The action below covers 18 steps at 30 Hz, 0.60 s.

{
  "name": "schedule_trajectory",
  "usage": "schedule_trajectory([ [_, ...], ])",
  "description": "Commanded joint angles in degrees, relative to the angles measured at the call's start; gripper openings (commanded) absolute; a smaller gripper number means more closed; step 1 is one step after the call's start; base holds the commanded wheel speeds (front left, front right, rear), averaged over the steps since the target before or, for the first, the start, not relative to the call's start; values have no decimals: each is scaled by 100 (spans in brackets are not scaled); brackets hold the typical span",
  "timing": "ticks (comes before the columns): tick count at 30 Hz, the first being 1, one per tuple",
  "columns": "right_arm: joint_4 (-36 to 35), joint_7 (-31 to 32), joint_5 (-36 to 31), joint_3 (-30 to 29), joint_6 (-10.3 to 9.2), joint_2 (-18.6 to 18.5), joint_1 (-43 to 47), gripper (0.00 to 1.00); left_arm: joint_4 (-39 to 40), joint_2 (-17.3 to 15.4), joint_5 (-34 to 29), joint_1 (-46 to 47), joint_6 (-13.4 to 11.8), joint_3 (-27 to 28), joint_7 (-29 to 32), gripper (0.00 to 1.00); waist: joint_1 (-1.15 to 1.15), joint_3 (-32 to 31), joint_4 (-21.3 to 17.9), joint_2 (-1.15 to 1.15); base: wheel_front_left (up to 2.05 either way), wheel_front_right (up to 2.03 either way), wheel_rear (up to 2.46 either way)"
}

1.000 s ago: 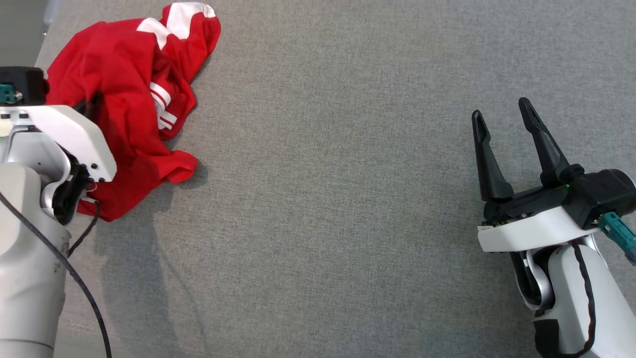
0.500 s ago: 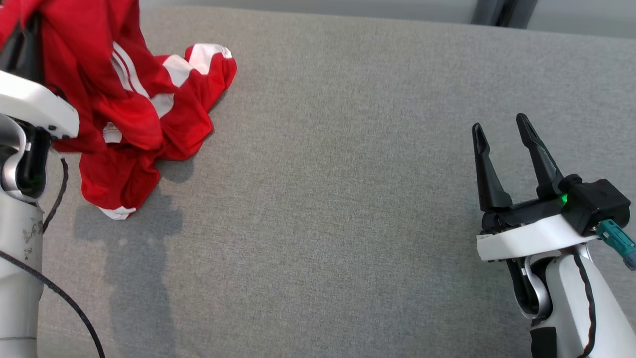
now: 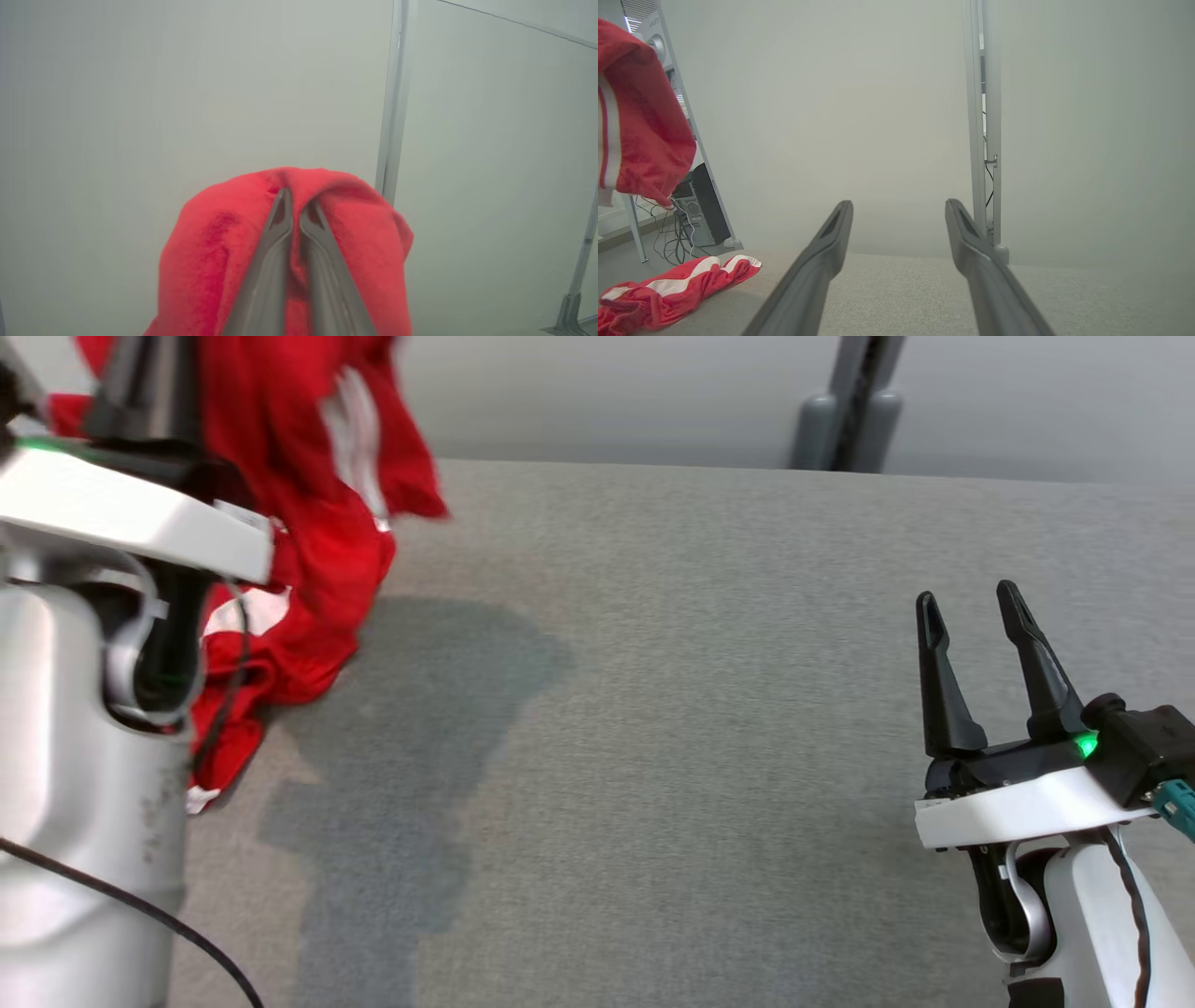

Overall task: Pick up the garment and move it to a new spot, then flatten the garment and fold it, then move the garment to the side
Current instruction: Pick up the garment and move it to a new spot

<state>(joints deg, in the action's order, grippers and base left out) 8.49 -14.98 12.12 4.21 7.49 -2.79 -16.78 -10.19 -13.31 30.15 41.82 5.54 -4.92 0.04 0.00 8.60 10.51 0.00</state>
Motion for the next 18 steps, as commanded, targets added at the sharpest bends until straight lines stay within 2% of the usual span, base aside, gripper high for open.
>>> schedule_trajectory([
  [1,-48,-31,51,-39,1,-26,75,100,206,121,77,-162,31,-142,88,0,0,-92,-291,0,0,0,0],
  [9,-174,-33,108,-137,1,-22,63,100,599,681,140,-591,-59,-731,178,0,0,36,-1009,0,0,0,0],
  [12,-224,-32,174,-170,1,-27,19,100,479,887,405,-717,-142,-869,123,0,0,150,-1373,0,0,0,0],
  [18,-320,-32,260,-205,1,-23,-56,100,3,998,374,-574,-255,-1333,-273,0,0,457,-2045,0,0,0,0],
])
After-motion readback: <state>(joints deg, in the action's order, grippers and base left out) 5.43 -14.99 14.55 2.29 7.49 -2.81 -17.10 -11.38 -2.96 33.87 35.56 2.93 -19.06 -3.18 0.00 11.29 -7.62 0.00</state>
